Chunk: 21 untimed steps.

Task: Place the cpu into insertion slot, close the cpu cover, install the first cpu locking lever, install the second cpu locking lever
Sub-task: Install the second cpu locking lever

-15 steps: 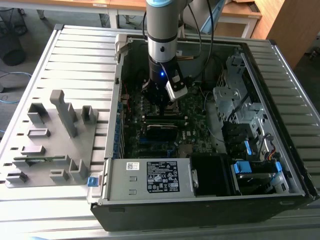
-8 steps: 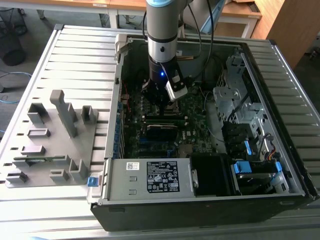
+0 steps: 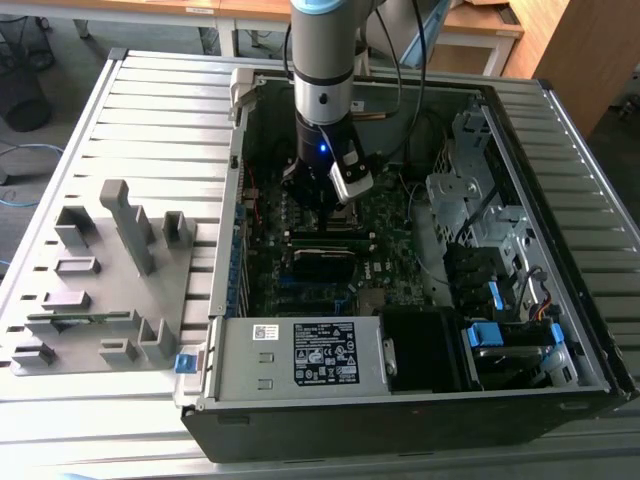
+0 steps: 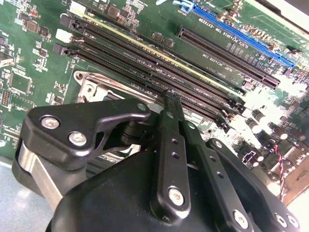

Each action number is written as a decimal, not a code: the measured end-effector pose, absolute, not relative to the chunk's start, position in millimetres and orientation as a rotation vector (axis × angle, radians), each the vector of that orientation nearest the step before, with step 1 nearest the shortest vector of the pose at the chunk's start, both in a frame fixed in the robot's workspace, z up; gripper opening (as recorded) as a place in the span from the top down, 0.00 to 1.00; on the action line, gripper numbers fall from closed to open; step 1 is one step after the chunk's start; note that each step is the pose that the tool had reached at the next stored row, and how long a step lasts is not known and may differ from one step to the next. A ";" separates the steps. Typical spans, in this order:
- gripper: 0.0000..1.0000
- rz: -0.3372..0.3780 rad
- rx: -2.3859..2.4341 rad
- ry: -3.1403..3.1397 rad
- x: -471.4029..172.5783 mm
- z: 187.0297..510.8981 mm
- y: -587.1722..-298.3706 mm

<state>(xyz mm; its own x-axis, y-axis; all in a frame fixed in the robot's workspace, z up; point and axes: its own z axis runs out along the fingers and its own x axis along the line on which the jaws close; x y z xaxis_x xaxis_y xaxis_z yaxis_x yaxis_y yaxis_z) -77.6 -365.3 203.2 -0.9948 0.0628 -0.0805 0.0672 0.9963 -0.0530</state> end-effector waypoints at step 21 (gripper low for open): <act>0.90 -0.061 0.101 3.061 -85.5 203.0 -365.1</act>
